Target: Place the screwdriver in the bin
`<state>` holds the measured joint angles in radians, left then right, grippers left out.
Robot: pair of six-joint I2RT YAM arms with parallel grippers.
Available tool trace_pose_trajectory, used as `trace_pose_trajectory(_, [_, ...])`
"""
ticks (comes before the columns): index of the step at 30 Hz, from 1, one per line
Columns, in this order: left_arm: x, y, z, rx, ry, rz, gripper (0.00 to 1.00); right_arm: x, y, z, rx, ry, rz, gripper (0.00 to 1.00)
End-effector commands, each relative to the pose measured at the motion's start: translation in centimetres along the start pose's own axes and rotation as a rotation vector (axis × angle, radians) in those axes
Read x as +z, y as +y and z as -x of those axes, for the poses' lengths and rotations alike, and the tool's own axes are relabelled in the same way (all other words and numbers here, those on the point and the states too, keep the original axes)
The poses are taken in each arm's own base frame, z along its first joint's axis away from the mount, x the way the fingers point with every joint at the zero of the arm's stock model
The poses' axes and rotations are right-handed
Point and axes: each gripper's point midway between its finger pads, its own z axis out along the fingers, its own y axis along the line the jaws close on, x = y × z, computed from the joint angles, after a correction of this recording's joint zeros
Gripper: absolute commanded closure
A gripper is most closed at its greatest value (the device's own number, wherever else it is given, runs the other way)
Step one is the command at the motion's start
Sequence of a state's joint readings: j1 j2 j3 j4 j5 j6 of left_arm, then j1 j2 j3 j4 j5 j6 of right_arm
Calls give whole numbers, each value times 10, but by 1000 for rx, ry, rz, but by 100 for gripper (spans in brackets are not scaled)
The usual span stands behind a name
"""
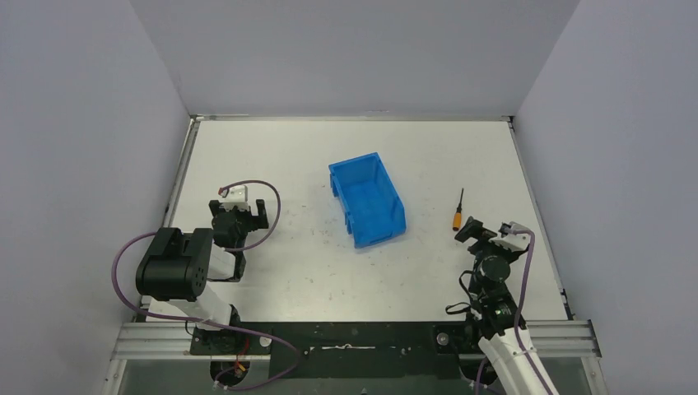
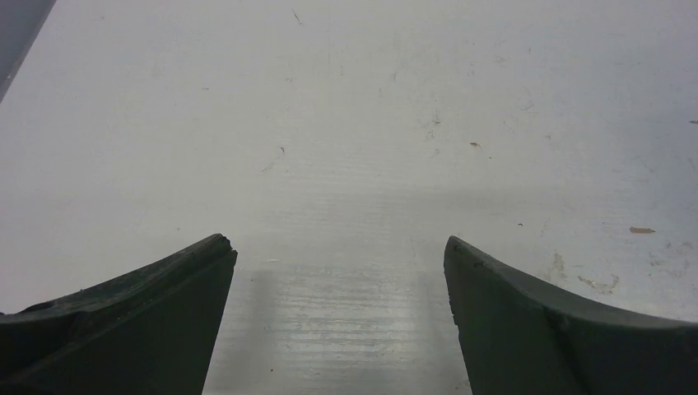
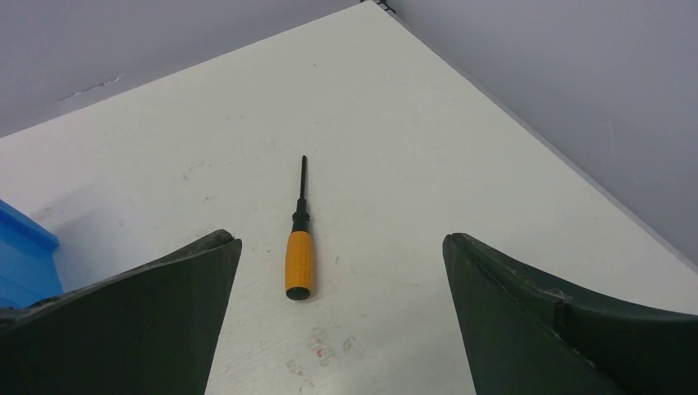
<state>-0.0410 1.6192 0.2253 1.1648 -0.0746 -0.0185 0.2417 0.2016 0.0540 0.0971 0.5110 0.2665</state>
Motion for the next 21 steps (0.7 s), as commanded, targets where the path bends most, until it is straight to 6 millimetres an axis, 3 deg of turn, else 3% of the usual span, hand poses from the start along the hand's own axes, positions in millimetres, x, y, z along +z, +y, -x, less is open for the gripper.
trace_pose_trajectory(1, [6,2,26,-15,-88,9,3,3,8,23,42,-45,11,0])
trace_pose_trajectory(9, [6,2,26,-14,-89,9,3,23,15,27,-31,134,-83,0])
trace_pose_trajectory(12, [6,2,26,-15,-89,9,3,40,18,16,-143,288,-124,0])
trace_pose_trajectory(14, [6,2,26,-14,-89,10,3,54,27,2,-196,407,-86,0])
trace_pose_trajectory(17, [6,2,26,-15,-88,10,3,74,25,-22,-230,595,-86,0])
trace_pose_trajectory(21, [6,2,26,-15,-88,11,3,90,27,-68,-163,800,20,0])
